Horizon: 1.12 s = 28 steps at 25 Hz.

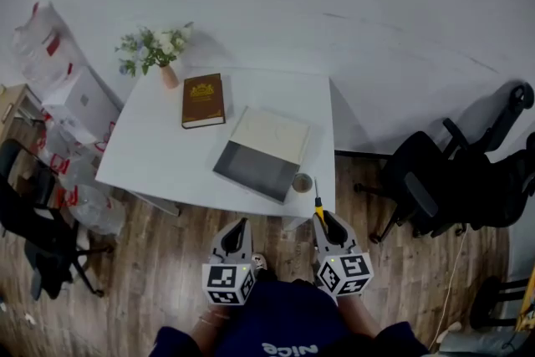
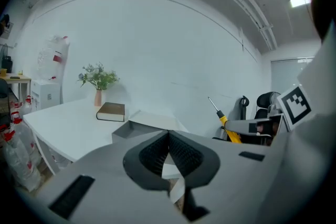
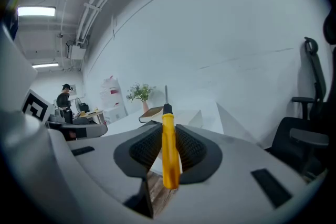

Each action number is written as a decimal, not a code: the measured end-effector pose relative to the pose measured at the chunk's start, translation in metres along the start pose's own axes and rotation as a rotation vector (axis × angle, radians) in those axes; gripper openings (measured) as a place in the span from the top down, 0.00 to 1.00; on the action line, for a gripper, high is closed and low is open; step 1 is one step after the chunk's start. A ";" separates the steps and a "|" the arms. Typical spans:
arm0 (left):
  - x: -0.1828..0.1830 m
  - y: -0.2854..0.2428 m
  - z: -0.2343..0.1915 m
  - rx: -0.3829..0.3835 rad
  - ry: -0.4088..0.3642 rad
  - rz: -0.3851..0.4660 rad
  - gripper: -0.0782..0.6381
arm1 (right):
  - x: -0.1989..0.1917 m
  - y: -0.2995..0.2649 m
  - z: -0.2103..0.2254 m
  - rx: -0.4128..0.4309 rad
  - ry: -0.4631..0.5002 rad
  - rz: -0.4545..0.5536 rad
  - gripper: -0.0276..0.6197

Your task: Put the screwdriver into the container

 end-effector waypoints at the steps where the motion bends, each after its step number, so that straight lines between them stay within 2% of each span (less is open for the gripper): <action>1: 0.004 -0.004 -0.007 -0.007 -0.004 -0.001 0.87 | 0.002 -0.007 -0.003 -0.006 -0.001 0.001 0.81; 7: 0.020 -0.023 -0.039 -0.025 -0.024 -0.004 0.87 | 0.008 -0.041 -0.017 -0.013 -0.004 -0.003 0.81; 13: 0.024 -0.034 -0.056 0.011 -0.003 -0.016 0.87 | 0.016 -0.060 -0.021 0.023 0.022 -0.025 0.81; 20: 0.039 -0.058 -0.052 0.019 0.029 -0.027 0.87 | 0.035 -0.079 -0.004 0.045 0.066 -0.059 0.81; 28: 0.053 -0.079 -0.050 0.049 0.038 -0.001 0.87 | 0.064 -0.098 0.015 0.090 0.104 -0.045 0.81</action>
Point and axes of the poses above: the fingertips, and each gripper's own axes: y backward along the fingers, z to its right, x out of its top, the point moved 2 cm from there along y, backward along the fingers, and after that the axes turned 8 degrees about -z, right-handed, at the moved point
